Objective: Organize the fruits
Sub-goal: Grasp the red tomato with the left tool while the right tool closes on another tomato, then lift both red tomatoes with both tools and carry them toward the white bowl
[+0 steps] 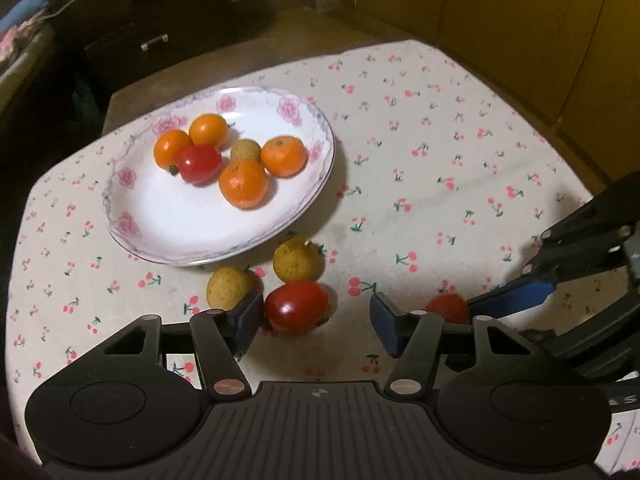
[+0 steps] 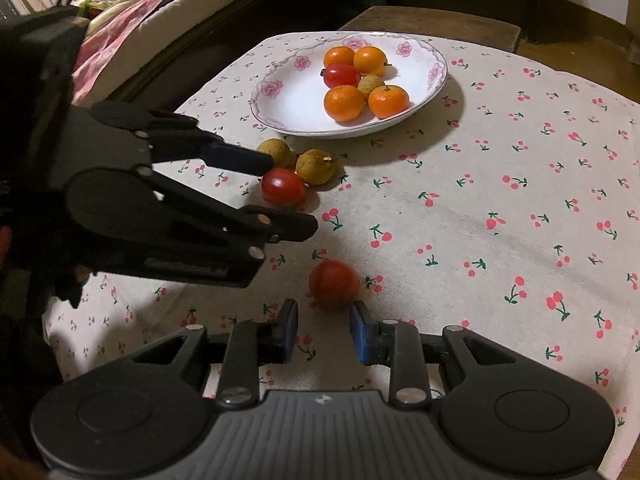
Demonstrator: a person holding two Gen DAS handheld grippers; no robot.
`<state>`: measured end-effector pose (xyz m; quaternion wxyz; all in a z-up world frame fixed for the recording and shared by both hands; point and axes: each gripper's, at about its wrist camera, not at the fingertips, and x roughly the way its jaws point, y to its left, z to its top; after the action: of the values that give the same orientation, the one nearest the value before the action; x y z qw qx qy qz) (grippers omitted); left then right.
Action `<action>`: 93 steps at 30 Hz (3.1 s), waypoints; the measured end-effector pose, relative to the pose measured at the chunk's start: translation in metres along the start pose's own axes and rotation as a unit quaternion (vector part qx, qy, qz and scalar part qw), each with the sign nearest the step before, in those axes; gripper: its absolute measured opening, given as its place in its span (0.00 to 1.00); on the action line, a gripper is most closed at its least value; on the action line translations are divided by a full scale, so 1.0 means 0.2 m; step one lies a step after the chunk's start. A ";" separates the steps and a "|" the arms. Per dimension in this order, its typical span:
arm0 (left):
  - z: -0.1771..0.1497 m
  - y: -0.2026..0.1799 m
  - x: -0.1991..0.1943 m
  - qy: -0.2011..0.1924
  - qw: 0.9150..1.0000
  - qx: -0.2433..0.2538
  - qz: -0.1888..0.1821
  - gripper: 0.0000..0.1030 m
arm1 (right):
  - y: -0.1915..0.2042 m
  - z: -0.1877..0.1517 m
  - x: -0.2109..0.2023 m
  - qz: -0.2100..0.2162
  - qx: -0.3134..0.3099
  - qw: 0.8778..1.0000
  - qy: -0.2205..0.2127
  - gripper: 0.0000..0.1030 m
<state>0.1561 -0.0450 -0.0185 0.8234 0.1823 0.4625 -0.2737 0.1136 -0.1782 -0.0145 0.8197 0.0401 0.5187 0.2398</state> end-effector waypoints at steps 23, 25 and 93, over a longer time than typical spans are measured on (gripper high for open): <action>-0.03 -0.08 -0.01 0.004 1.000 -0.006 0.003 0.45 | -0.01 -0.01 -0.03 -0.006 0.007 1.000 -0.011 0.50; -0.03 -0.08 -0.01 0.005 1.000 -0.014 0.002 0.44 | -0.01 -0.02 -0.03 -0.004 0.009 1.000 -0.015 0.53; -0.12 -0.03 -0.10 0.023 0.994 -0.094 0.046 0.34 | 0.14 0.08 0.04 -0.088 -0.038 0.995 -0.005 0.34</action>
<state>0.1279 -0.0314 -0.0133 0.8377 0.1314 0.4964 -0.1860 0.1196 -0.1480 -0.0053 0.8409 -0.0360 0.5067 0.1864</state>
